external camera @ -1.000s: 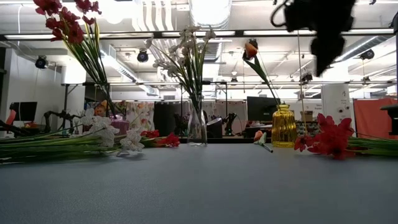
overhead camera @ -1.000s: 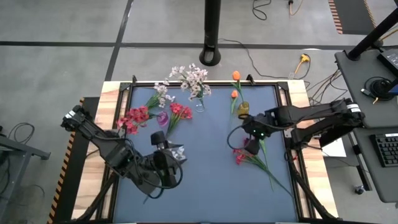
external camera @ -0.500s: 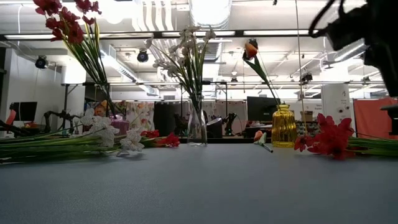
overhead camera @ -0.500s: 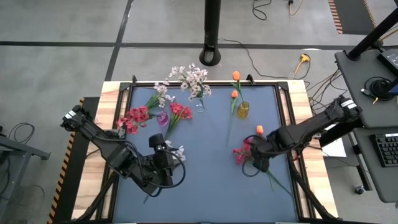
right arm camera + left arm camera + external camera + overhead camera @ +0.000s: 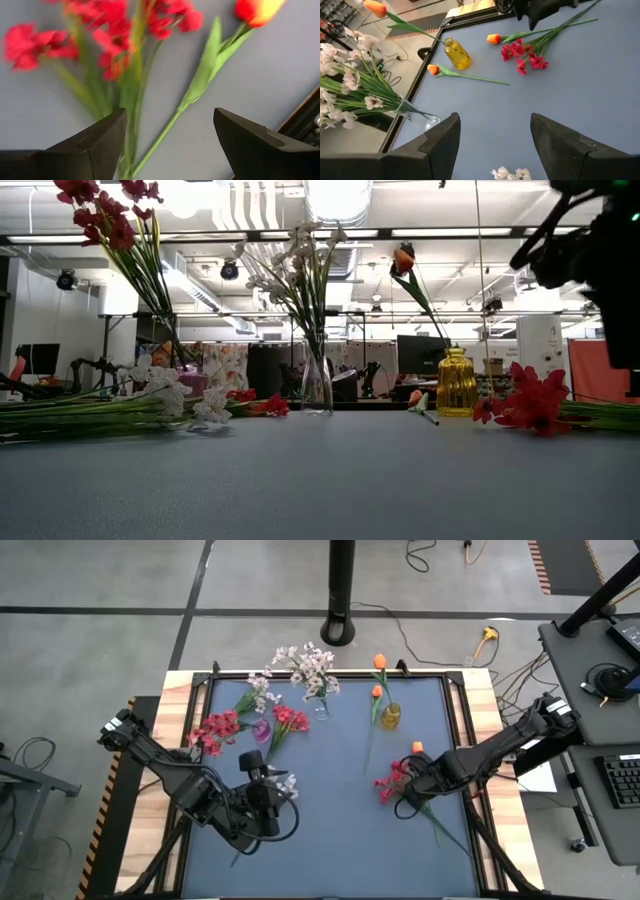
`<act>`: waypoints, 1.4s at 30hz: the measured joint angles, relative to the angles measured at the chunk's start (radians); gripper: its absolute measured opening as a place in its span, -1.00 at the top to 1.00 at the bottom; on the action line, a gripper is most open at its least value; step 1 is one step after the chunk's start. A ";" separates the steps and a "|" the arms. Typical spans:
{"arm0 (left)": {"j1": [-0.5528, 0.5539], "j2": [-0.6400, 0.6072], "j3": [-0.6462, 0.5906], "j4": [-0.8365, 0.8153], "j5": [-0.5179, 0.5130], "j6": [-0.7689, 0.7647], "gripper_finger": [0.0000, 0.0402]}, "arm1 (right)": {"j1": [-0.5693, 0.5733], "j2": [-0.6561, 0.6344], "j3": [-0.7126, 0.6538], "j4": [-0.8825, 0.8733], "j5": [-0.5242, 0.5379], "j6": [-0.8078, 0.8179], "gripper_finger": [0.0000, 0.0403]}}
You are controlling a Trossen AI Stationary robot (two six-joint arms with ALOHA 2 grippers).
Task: Sort flowers into vase by color
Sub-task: Put the orange tulip into the yellow vase
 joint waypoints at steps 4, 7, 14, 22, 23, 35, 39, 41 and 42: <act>0.008 0.000 0.000 -0.001 0.001 0.027 -0.11 | -0.052 0.000 -0.046 0.001 0.031 0.007 -0.31; 0.011 0.000 0.000 -0.002 0.001 0.044 -0.11 | -0.084 0.000 -0.085 0.014 0.030 0.001 -0.23; 0.028 0.000 -0.006 -0.002 0.001 0.083 -0.11 | -0.146 0.000 -0.176 0.137 0.034 -0.011 -0.18; 0.055 0.000 -0.006 -0.002 -0.002 0.119 -0.11 | -0.191 -0.002 -0.248 0.238 0.034 -0.017 -0.11; 0.057 0.000 -0.006 -0.002 -0.002 0.124 -0.11 | -0.191 -0.002 -0.249 0.238 0.034 -0.016 -0.07; 0.062 0.000 -0.006 -0.004 -0.101 0.129 -0.11 | -0.191 -0.001 -0.250 0.287 0.034 0.009 0.78; 0.062 0.000 -0.006 -0.004 -0.102 0.129 -0.11 | -0.191 -0.001 -0.250 0.333 0.047 0.012 0.92; 0.061 0.000 -0.006 -0.005 -0.102 0.129 -0.11 | -0.191 -0.001 -0.250 0.346 0.058 0.017 0.91; 0.061 0.000 -0.006 -0.005 -0.102 0.129 -0.11 | -0.191 -0.002 -0.247 0.341 0.061 0.020 0.91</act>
